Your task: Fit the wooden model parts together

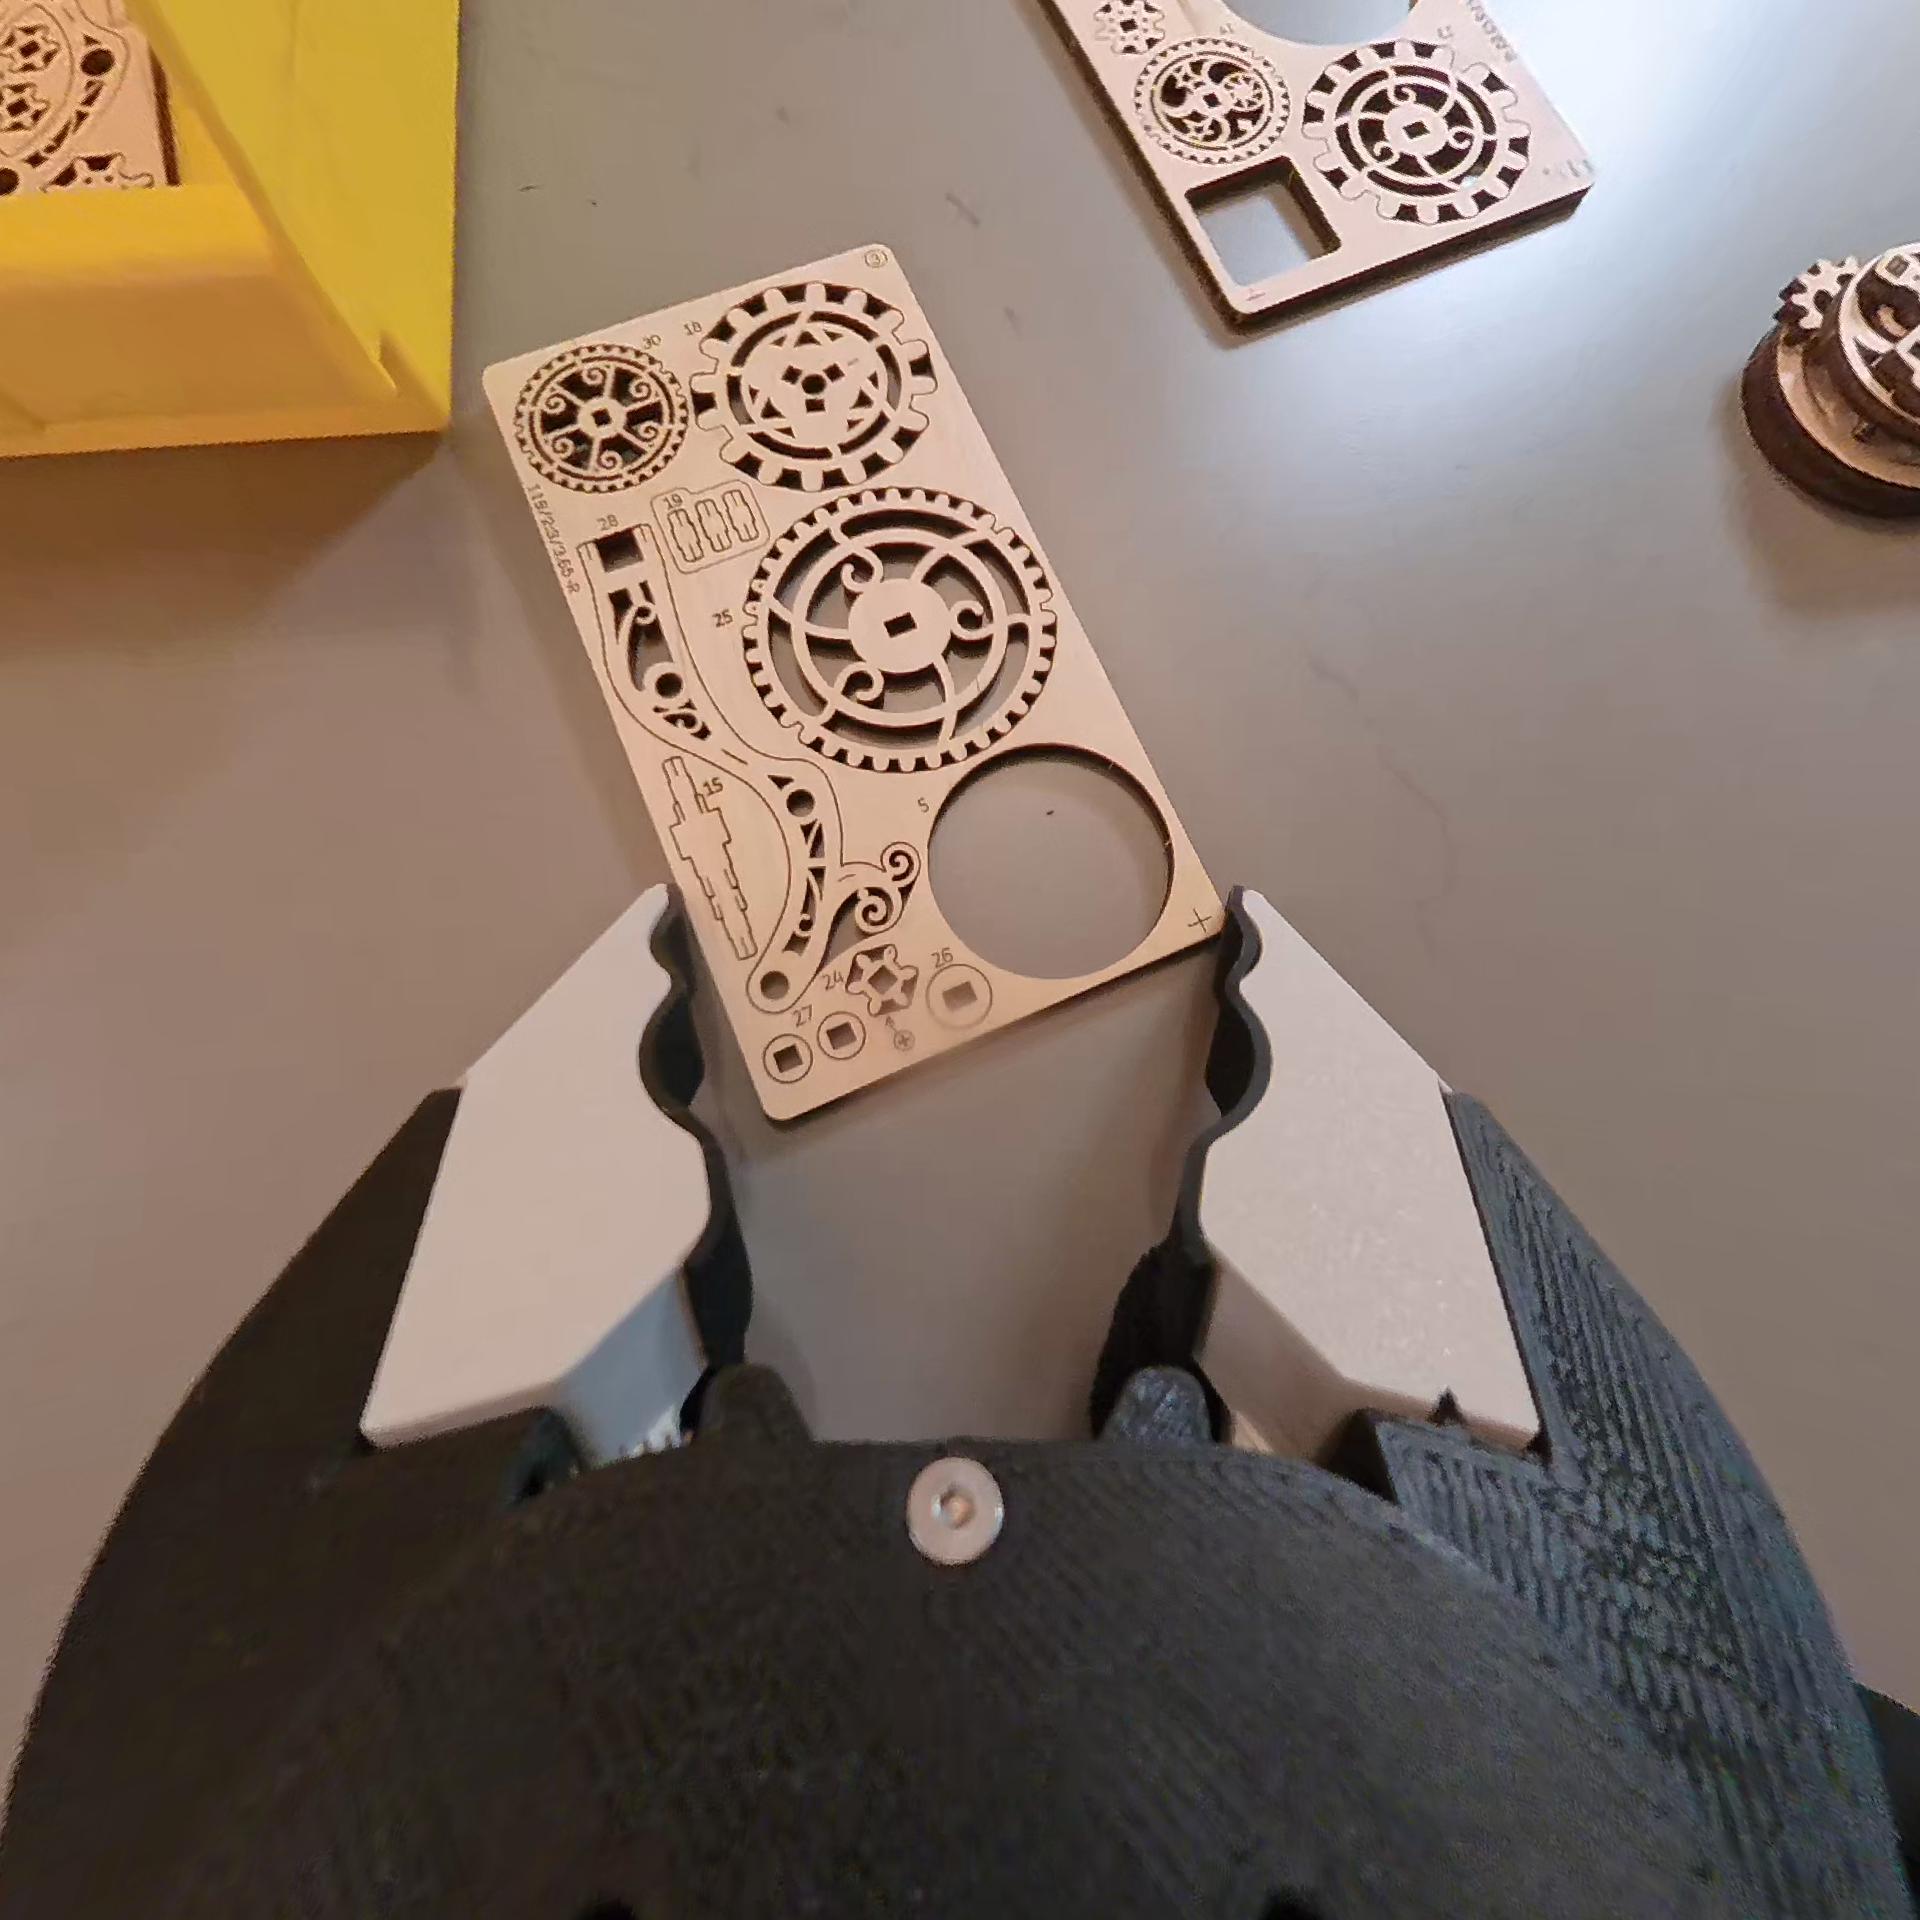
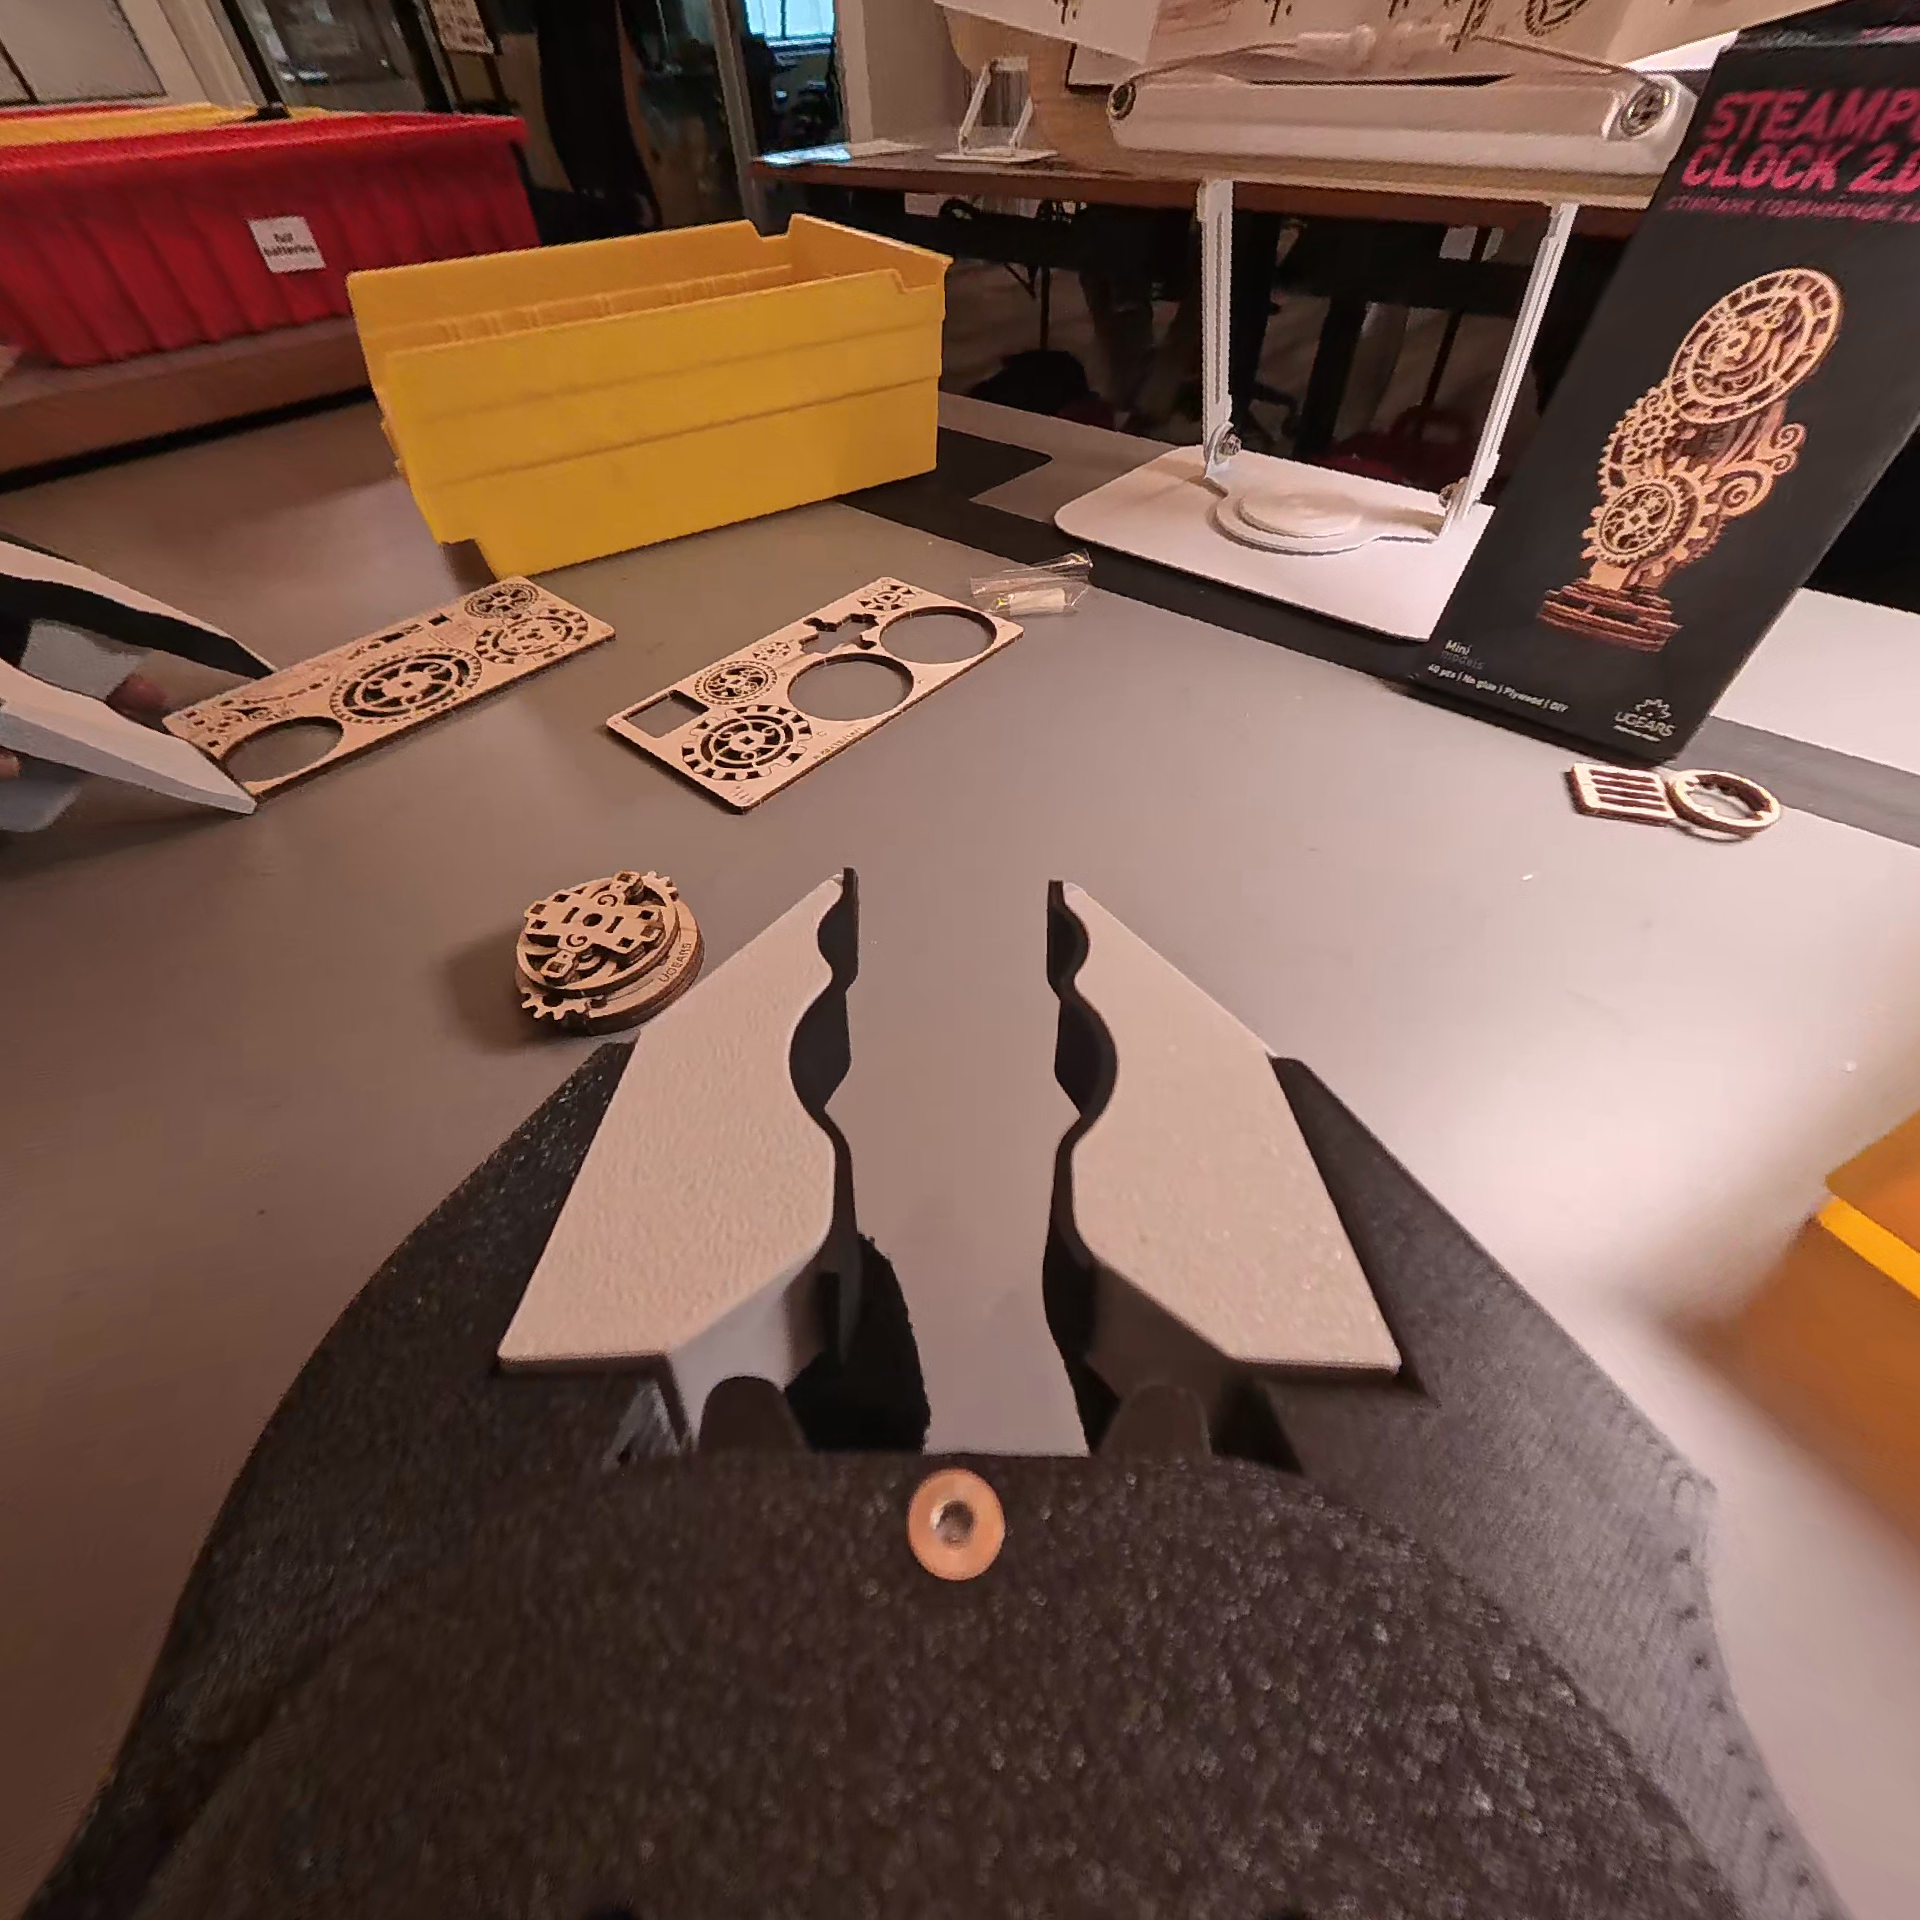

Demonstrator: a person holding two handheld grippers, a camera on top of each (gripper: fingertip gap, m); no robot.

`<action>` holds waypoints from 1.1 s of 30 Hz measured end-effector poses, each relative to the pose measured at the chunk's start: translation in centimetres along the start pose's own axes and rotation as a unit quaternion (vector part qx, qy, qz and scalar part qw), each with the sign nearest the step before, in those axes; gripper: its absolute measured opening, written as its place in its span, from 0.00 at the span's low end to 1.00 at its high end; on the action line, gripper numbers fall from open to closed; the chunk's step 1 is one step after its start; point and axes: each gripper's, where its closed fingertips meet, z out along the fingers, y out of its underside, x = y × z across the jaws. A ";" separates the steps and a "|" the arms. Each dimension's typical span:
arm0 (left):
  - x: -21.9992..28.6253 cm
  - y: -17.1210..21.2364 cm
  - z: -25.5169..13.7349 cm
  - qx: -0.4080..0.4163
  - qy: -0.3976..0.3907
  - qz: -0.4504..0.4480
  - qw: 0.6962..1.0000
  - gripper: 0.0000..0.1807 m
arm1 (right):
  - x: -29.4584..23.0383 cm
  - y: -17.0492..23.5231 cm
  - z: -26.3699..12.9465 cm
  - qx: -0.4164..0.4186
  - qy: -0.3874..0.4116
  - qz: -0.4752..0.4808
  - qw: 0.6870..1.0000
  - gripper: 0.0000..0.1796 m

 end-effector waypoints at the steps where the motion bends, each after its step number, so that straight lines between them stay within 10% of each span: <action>1: 0.2 0.0 0.0 -0.001 0.001 0.003 1.000 0.55 | 0.0 0.1 0.0 0.000 0.002 -0.002 1.000 0.19; 33: 4.5 -1.2 -0.6 -0.005 0.048 0.054 0.997 0.55 | -1.4 1.3 1.1 -0.007 0.000 -0.083 0.997 0.17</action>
